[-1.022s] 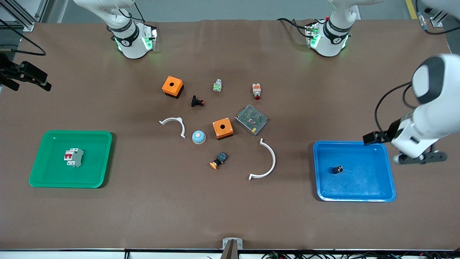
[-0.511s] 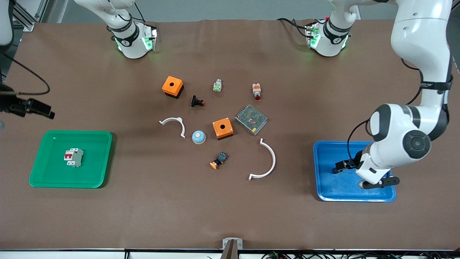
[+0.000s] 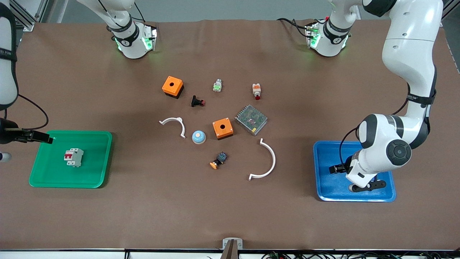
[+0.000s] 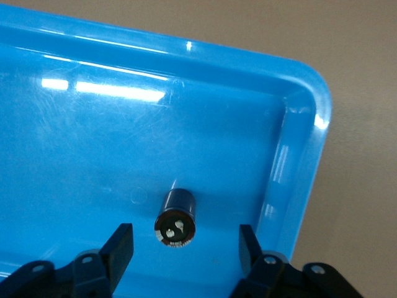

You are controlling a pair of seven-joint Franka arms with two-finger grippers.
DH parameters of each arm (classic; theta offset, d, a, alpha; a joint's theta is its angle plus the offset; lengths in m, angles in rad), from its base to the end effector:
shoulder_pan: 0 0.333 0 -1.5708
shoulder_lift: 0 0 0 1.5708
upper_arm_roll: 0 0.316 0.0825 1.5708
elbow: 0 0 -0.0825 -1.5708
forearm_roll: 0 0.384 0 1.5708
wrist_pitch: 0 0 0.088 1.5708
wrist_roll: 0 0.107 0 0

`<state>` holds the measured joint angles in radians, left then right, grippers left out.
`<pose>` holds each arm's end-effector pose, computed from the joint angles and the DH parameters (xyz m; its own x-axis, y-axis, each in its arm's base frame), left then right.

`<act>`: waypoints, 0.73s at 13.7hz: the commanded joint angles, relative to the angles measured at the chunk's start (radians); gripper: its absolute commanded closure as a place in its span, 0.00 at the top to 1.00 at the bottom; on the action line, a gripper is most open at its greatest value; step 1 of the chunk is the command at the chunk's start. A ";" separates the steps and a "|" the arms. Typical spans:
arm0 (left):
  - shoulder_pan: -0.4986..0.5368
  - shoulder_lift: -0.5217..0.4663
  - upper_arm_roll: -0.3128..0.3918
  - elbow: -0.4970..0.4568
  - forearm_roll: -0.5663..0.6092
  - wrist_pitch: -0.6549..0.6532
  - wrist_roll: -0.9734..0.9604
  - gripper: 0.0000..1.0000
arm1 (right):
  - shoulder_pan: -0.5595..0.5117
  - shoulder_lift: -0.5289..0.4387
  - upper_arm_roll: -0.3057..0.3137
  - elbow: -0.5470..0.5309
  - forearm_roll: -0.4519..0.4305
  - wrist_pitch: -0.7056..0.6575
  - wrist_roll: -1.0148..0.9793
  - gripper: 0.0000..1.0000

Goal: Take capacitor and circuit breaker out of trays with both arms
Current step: 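Grasp the capacitor with the left gripper while the right gripper grasps the breaker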

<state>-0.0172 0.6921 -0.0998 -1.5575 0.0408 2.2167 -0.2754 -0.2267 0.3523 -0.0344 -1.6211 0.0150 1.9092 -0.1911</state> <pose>0.6970 -0.0705 0.2388 0.9874 0.1541 -0.0368 0.1550 -0.9877 0.0226 0.6318 -0.1653 0.4143 0.9954 -0.0731 -0.0624 -0.0741 -0.9972 -0.0140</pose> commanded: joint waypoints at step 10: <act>0.003 0.044 0.000 -0.019 0.019 0.054 -0.015 0.62 | -0.077 0.181 0.016 -0.195 -0.003 0.459 -0.110 1.00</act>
<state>-0.0151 0.7309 -0.0997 -1.5717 0.0409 2.2539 -0.2754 -0.2848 0.5121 -0.0348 -1.8238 0.0149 2.3494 -0.2841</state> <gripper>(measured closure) 0.374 0.000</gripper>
